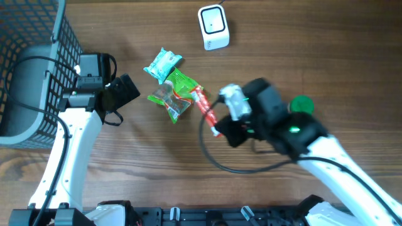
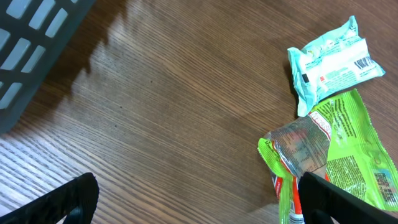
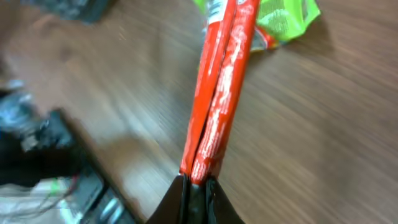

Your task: Scan the item barcode

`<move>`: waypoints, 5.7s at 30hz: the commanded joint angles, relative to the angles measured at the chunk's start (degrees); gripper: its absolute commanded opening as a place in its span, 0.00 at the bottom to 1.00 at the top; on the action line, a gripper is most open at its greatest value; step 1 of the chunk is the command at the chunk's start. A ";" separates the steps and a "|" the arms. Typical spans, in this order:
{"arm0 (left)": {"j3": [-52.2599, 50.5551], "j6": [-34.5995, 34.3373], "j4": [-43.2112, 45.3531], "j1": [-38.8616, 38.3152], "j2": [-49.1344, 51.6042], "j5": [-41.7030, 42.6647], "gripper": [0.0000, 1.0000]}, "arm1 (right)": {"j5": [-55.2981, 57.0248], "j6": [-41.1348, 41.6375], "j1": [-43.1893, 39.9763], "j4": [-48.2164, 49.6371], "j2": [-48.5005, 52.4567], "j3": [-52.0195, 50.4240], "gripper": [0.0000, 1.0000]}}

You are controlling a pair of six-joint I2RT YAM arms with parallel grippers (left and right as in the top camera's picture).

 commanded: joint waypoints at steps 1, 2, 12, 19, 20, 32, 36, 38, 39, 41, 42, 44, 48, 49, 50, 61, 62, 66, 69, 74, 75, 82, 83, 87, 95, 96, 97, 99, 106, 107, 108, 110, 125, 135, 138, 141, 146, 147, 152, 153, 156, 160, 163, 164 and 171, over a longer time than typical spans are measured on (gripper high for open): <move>0.11 -0.72 0.15 0.09 -0.04 -0.76 1.00 | -22.43 -13.70 -7.10 -2.73 -7.65 -0.13 0.04; 0.11 -0.72 0.15 0.09 -0.04 -0.76 1.00 | -23.85 -13.62 -9.18 -3.39 -9.73 -0.13 0.04; 0.11 -0.74 0.15 0.09 -0.04 -0.76 1.00 | -26.29 -23.93 -11.52 -11.82 -9.46 -0.13 0.04; 0.11 -0.72 0.15 0.09 -0.04 -0.76 1.00 | 6.01 0.48 -11.52 -0.22 7.32 4.81 0.04; 0.11 -0.72 0.15 0.09 -0.04 -0.76 1.00 | 6.82 0.39 -11.52 -0.90 9.29 6.67 0.04; 0.11 -0.72 0.15 0.09 -0.04 -0.76 1.00 | 40.81 -24.52 -7.63 2.45 39.12 41.24 0.04; 0.11 -0.72 0.15 0.09 -0.04 -0.76 1.00 | 54.29 -36.74 -4.20 13.27 44.04 41.22 0.04; 0.11 -0.72 0.15 0.09 -0.04 -0.76 1.00 | 58.45 -45.22 -3.48 18.14 47.54 41.22 0.04; 0.11 -0.74 0.15 0.09 -0.04 -0.76 1.00 | 59.78 -49.27 -3.37 20.13 49.29 41.22 0.04; 0.11 -0.72 0.15 0.09 -0.04 -0.76 1.00 | 62.40 -54.47 -3.37 23.15 52.22 41.22 0.04; 0.11 -0.72 0.13 0.09 -0.04 -0.76 1.00 | 63.93 -56.33 -3.37 24.44 53.51 41.22 0.04; 0.11 -0.74 0.15 0.09 -0.04 -0.76 1.00 | 66.20 -61.05 -3.37 25.70 56.61 41.22 0.04; 0.11 -0.72 0.15 0.09 -0.04 -0.76 1.00 | 66.45 -60.94 -3.30 25.22 59.60 41.22 0.04; 0.11 -0.74 0.15 0.09 -0.04 -0.76 1.00 | 66.42 -60.74 -3.30 25.00 59.69 41.22 0.04; 0.11 -0.72 0.15 0.09 -0.04 -0.76 1.00 | 66.45 -60.30 -3.30 25.07 59.69 41.22 0.04; 0.11 -0.72 0.15 0.09 -0.04 -0.76 1.00 | 43.10 -26.84 -5.03 0.13 41.03 41.22 0.04; 0.11 -0.72 0.15 0.09 -0.04 -0.76 1.00 | 36.15 -22.77 -5.90 -4.11 39.34 41.22 0.04; 0.11 -0.72 0.15 0.09 -0.04 -0.76 1.00 | 22.56 -11.26 -10.45 -24.94 38.12 40.13 0.04; 0.11 -0.74 0.15 0.09 -0.04 -0.76 1.00 | 22.64 -7.58 -12.61 -26.43 38.12 32.20 0.04; 0.11 -0.72 0.15 0.09 -0.04 -0.76 1.00 | 26.03 -6.23 -13.46 -17.27 38.12 19.08 0.08; 0.11 -0.72 0.15 0.09 -0.04 -0.76 1.00 | 27.23 -5.44 -13.46 -16.22 38.12 18.03 0.23; 0.11 -0.72 0.15 0.09 -0.04 -0.76 1.00 | 22.10 -5.51 -13.27 -13.84 37.42 21.00 0.72; 0.11 -0.72 0.15 0.09 -0.04 -0.76 1.00 | 17.07 -5.49 -13.11 -12.92 37.29 21.88 0.72; 0.11 -0.72 0.15 0.09 -0.04 -0.76 1.00 | -0.94 -0.94 -13.03 -4.74 37.29 21.59 1.00; 0.11 -0.94 1.68 0.09 -0.04 -0.09 1.00 | -1.79 9.68 -13.03 -0.74 37.33 21.51 1.00; 0.11 -0.96 3.17 0.09 -0.04 -0.11 1.00 | -1.77 9.68 -13.03 -0.92 37.33 21.51 1.00; 0.11 -0.96 3.56 0.09 -0.04 -0.11 1.00 | -1.79 9.68 -13.03 -1.01 37.33 21.51 1.00; 0.11 -0.94 8.52 0.09 -0.04 0.11 1.00 | -1.79 9.68 -13.03 -1.11 37.33 21.51 1.00; 0.00 -1.16 11.61 -4.28 5.53 17.44 0.04 | -1.79 9.68 -13.03 -0.76 37.33 21.51 1.00; 0.00 -0.24 11.91 -5.68 7.32 17.53 0.04 | -1.79 9.68 -13.03 -0.74 37.33 21.51 1.00; 0.00 -0.17 12.31 -7.61 9.55 17.51 0.04 | -1.79 9.66 -13.03 -0.79 37.33 21.51 0.99; 0.00 1.57 13.16 -10.23 12.41 17.53 0.04 | -1.77 9.68 -13.03 -0.83 37.33 21.51 1.00; -1.36 3.98 14.60 -15.85 29.99 11.30 0.04 | -1.79 9.81 -13.03 -1.44 37.33 21.24 0.99; -0.55 1.18 12.17 -19.52 30.16 32.24 0.04 | -6.36 9.31 -11.13 0.22 37.33 16.72 0.99; 1.97 0.92 11.78 -19.50 26.64 31.43 0.04 | -6.73 9.75 -10.62 0.74 37.33 16.72 1.00; 4.52 0.74 12.11 -19.02 21.16 23.85 0.04 | -6.71 10.14 -10.62 -0.13 37.35 16.72 0.99; 4.52 0.76 13.70 -19.10 21.46 11.85 0.04 | -6.08 10.10 -9.99 2.60 37.35 14.78 1.00; 4.46 0.76 13.46 -19.28 22.29 12.07 0.04 | -6.08 10.14 -9.81 4.04 37.35 13.90 1.00; 2.01 0.76 13.35 -19.96 29.05 12.07 0.04 | -6.03 11.17 -7.98 15.43 37.40 7.06 1.00; 1.79 0.79 13.35 -19.96 30.01 12.07 0.04 | -6.08 11.34 -7.54 17.62 37.40 5.99 0.99; 1.75 0.79 13.73 -19.96 32.68 12.07 0.04 | -4.94 15.39 -5.42 25.55 37.59 1.99 0.99; 1.75 0.79 13.75 -19.96 33.51 12.07 0.04 | -4.57 20.52 -1.99 36.15 38.23 -3.32 0.89; 1.75 0.81 13.79 -19.93 33.51 12.07 0.04 | -4.52 23.26 -0.24 40.39 38.23 -5.22 0.77; 1.75 0.92 13.77 -19.96 33.51 12.07 0.04 | -4.52 22.88 -0.07 40.89 38.23 -5.27 0.55; 3.52 5.11 10.86 -18.27 26.84 7.76 0.04 | -10.75 13.81 -4.17 41.24 32.81 -5.25 0.04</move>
